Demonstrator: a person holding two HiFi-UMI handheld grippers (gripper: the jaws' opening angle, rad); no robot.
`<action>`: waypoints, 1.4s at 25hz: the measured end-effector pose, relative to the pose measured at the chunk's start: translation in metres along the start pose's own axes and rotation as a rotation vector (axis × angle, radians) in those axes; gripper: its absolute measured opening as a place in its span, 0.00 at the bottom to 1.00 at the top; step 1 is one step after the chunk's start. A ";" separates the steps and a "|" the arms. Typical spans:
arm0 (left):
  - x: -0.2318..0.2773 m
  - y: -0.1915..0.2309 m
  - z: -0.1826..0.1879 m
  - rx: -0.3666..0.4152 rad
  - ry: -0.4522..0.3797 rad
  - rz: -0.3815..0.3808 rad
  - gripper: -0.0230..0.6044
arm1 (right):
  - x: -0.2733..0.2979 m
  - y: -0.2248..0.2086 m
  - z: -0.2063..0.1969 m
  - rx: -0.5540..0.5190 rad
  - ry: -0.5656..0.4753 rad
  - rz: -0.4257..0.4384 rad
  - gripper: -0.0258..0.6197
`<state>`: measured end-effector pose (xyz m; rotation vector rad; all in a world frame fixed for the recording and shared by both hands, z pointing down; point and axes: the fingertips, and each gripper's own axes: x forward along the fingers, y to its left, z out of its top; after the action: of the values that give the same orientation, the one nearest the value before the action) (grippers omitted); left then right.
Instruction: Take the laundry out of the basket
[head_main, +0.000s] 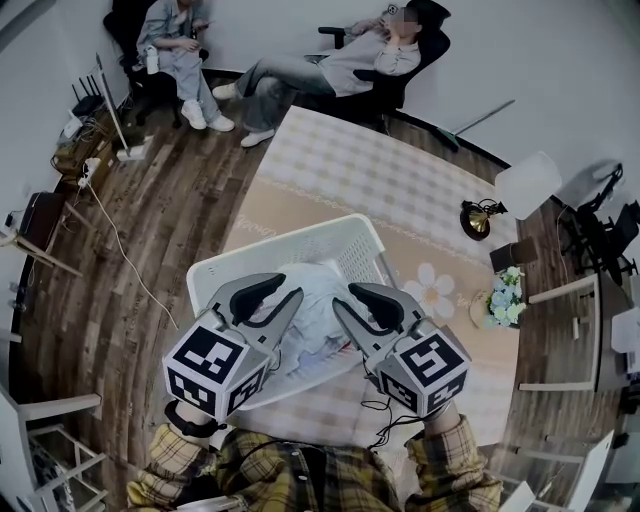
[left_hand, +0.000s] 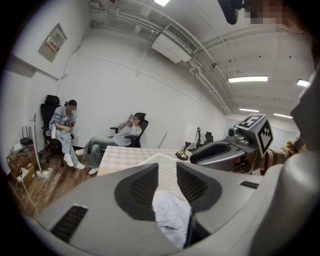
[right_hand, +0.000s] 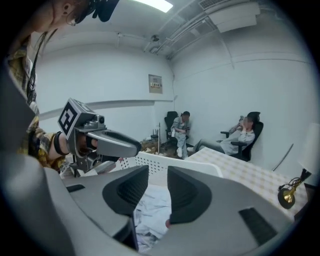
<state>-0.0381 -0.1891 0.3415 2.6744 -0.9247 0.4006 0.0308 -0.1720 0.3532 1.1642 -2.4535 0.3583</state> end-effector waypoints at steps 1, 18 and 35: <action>0.005 -0.002 -0.004 0.017 0.027 -0.015 0.29 | 0.002 0.000 -0.005 -0.016 0.032 0.021 0.28; 0.067 0.015 -0.083 0.188 0.418 -0.246 0.67 | 0.057 0.000 -0.095 -0.183 0.520 0.231 0.58; 0.077 0.004 -0.171 0.369 0.806 -0.465 0.86 | 0.095 -0.009 -0.154 -0.276 0.766 0.325 0.68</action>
<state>-0.0112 -0.1748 0.5268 2.5069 0.0135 1.4795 0.0209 -0.1820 0.5343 0.3911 -1.9078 0.4383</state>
